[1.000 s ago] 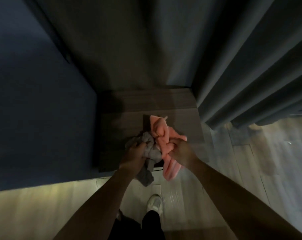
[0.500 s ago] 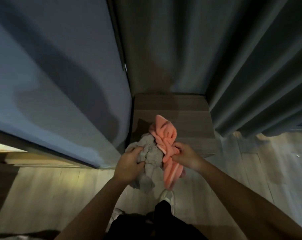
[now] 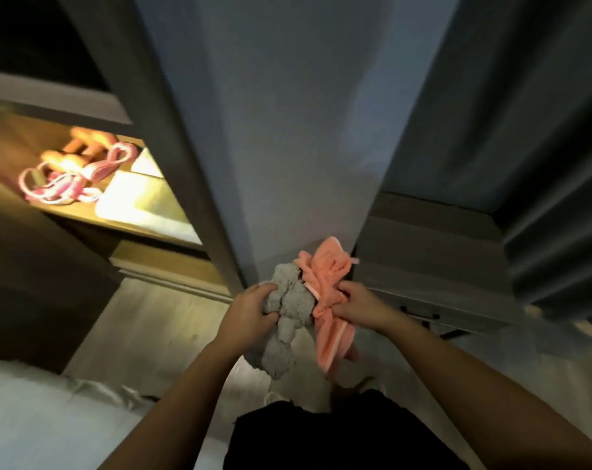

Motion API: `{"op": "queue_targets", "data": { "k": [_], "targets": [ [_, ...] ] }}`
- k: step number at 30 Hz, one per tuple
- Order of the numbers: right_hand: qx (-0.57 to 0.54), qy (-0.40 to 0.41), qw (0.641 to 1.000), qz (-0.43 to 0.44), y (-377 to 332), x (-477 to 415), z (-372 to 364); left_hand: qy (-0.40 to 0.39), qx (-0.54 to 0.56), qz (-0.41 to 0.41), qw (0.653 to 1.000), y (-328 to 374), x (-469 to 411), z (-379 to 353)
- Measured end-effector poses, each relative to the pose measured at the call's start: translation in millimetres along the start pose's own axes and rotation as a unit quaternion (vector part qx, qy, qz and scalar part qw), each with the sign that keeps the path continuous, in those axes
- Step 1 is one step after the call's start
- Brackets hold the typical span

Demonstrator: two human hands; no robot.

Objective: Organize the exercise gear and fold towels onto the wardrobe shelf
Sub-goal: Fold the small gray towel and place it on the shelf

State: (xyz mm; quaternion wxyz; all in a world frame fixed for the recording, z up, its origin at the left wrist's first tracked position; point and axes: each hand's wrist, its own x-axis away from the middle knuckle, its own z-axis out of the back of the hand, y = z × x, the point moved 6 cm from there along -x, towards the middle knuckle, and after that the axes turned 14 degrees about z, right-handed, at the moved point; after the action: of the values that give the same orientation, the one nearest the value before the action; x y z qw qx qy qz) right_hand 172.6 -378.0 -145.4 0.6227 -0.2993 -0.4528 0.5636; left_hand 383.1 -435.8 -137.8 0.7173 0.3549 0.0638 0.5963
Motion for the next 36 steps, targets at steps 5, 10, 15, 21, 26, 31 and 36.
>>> {"op": "queue_targets", "data": {
  "k": [5, 10, 15, 21, 26, 31, 36],
  "targets": [
    [0.031, -0.067, 0.996, 0.040, -56.4, -44.4, -53.5, 0.054, 0.043, 0.042, 0.997, -62.2, 15.4, 55.4],
    [0.065, -0.119, 0.987, 0.090, -95.9, -89.5, -90.0, 0.101, 0.082, 0.084, 0.988, -106.2, 17.4, 90.3],
    [0.071, -0.162, 0.978, 0.109, -124.9, -138.0, -122.8, 0.142, 0.096, 0.124, 0.977, -141.4, 5.8, 120.7],
    [0.099, -0.205, 0.962, 0.152, -158.6, -211.2, -166.7, 0.185, 0.126, 0.160, 0.961, -179.7, -25.8, 164.1],
    [0.081, -0.212, 0.961, 0.158, -176.4, -269.0, -199.0, 0.203, 0.122, 0.182, 0.954, -204.5, -68.1, 210.7],
    [0.064, -0.240, 0.961, 0.123, -190.4, -310.9, -222.9, 0.187, 0.107, 0.203, 0.955, -227.0, -98.6, 250.0],
    [0.051, -0.227, 0.970, 0.075, -202.5, -346.2, -244.7, 0.139, 0.093, 0.160, 0.973, -255.7, -141.7, 287.7]
  ]
}}
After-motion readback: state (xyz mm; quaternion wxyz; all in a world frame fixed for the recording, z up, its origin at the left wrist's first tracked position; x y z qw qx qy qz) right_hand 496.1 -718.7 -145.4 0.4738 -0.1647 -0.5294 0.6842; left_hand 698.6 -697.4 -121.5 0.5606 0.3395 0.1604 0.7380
